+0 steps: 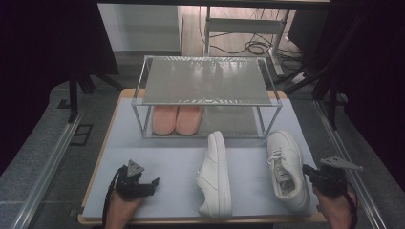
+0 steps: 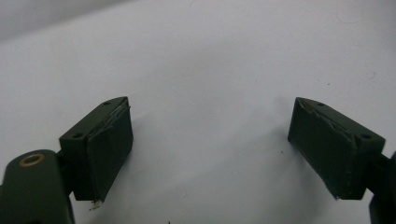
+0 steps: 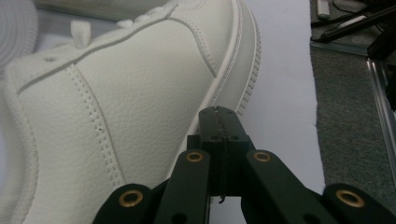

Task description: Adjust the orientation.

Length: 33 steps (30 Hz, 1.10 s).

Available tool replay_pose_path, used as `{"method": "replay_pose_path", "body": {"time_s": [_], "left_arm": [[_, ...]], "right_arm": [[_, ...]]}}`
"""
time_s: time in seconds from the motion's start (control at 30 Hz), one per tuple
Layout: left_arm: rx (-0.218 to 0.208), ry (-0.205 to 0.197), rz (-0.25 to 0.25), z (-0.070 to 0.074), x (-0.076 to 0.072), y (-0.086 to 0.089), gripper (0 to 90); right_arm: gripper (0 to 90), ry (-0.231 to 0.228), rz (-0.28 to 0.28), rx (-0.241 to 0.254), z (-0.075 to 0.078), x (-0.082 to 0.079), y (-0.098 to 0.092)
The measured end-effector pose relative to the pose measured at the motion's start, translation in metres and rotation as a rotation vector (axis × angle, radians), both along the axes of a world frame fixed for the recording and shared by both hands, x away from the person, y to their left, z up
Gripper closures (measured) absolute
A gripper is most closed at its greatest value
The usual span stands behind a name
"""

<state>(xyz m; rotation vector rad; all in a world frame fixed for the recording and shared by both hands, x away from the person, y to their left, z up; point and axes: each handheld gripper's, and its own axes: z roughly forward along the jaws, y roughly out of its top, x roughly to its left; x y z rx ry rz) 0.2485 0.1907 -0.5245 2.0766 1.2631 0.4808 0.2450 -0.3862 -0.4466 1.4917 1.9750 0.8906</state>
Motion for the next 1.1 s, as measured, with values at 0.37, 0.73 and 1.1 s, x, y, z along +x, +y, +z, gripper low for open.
{"method": "replay_pose_path", "body": {"time_s": [0.37,0.73,1.1], "left_arm": [[-0.003,0.001,0.000,0.000,0.000,0.000,14.2],[-0.004,0.001,0.001,0.000,0.000,0.001,14.4],[-0.003,0.000,0.001,0.000,0.000,0.000,14.4]], "right_arm": [[90.0,0.031,-0.052,-0.021,-0.017,0.003,-0.015],[90.0,0.017,-0.070,0.028,-0.016,-0.007,-0.033],[90.0,-0.058,-0.045,0.041,0.008,-0.012,-0.025]]}}
